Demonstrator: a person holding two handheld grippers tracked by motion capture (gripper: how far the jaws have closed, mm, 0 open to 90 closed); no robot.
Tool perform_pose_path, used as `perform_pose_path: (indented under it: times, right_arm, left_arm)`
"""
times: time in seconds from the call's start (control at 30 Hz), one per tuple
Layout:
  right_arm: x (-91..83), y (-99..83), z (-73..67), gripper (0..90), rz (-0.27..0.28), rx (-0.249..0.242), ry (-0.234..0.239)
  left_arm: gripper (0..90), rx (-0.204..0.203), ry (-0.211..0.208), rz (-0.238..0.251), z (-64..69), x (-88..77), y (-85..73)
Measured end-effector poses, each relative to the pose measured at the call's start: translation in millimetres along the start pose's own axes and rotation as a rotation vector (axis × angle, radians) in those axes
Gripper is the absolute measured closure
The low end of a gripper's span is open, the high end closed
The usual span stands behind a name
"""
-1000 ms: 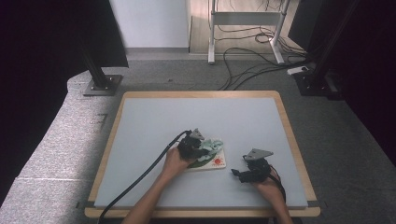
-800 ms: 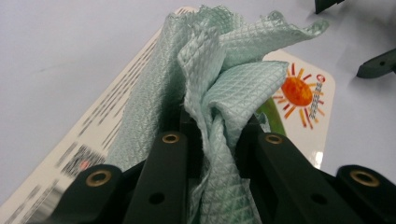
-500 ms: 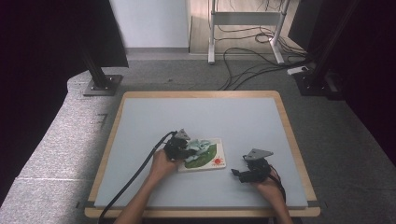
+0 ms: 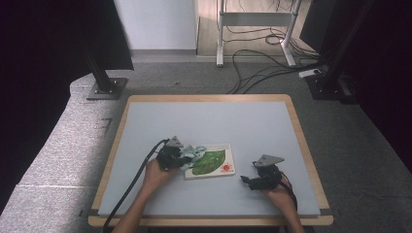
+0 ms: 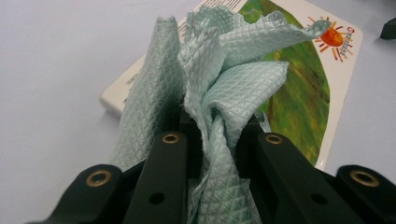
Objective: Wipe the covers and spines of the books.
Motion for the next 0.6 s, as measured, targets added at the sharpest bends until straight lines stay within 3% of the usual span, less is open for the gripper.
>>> perform_pose_path:
  times: [0.33, 0.6]
  right_arm:
    - [0.0, 0.0, 0.0, 20.7, 0.000, 0.000, 0.000]
    - [0.0, 0.0, 0.0, 20.7, 0.000, 0.001, 0.001]
  left_arm:
    - [79.6, -0.045, -0.011, 0.024, -1.3, -12.3, -14.6]
    - [80.0, 0.016, 0.026, 0.010, 11.9, -13.7, -16.1]
Point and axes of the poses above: each handheld gripper's, and its own axes: x roughly forward along the jaws, y roughly out of its top, z roughly to its right, the point moved 7 cm from there along x, roughly forward along the jaws, and after that the axes turned 3 degrees about z, right-handed, at the moved point
